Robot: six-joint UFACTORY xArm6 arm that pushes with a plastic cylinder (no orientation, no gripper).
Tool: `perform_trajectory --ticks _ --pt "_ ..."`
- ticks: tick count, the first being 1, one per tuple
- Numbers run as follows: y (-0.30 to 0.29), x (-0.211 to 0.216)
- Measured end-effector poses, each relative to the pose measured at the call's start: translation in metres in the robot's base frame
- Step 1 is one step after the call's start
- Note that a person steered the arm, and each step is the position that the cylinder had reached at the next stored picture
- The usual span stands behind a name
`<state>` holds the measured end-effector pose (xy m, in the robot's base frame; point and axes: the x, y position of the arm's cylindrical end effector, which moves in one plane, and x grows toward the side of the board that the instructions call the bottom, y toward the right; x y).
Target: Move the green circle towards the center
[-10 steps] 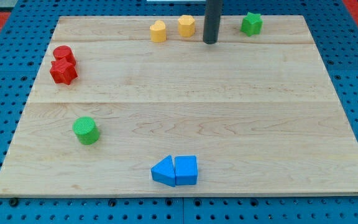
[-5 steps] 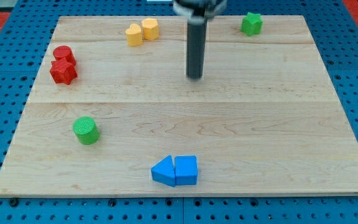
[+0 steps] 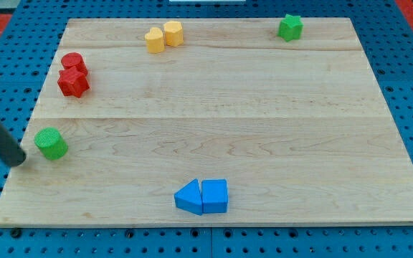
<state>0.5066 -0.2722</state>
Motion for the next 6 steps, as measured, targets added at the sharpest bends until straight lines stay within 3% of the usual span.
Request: perform_trajectory --ticks 1,2,3,5,6 --pt "0.089 -0.043" --pt "0.143 -0.038" --pt "0.098 -0.008" --pt "0.285 -0.066" --pt "0.374 -0.073"
